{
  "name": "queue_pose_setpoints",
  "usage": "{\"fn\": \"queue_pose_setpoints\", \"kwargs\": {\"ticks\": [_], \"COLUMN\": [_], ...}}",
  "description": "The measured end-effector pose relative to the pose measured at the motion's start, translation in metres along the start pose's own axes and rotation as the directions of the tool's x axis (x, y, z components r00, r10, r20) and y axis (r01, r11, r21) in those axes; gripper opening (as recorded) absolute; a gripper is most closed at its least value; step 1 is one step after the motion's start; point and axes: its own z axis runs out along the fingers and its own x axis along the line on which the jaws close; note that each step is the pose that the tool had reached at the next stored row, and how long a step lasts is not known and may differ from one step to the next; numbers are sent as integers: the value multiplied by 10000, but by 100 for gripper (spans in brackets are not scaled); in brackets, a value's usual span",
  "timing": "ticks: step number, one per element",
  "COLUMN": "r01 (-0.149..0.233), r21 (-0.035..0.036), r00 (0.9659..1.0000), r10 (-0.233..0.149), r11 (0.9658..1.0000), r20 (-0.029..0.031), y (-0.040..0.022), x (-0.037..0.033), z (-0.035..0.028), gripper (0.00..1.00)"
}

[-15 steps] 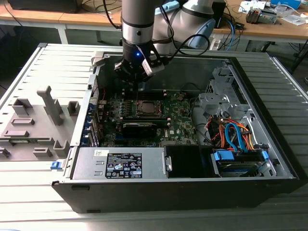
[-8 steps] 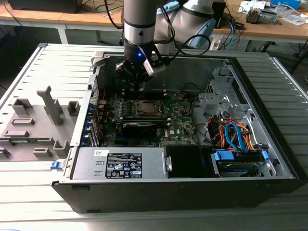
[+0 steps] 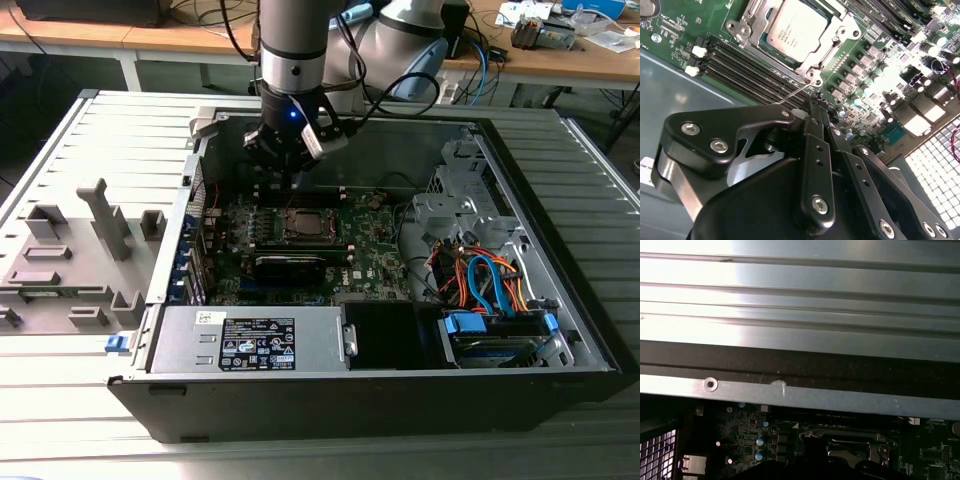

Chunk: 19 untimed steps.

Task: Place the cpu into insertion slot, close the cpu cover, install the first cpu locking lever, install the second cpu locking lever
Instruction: 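Install the first cpu locking lever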

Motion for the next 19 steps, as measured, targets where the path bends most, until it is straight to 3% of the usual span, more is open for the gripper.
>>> {"fn": "queue_pose_setpoints", "kwargs": {"ticks": [6,19], "r01": [1,0], "r21": [0,1], "r00": [10000,10000], "r10": [-1,0], "r11": [10000,10000], "r20": [0,-1], "y": [-5,-9], "x": [-61,-100], "z": [6,41], "gripper": [11,11]}}
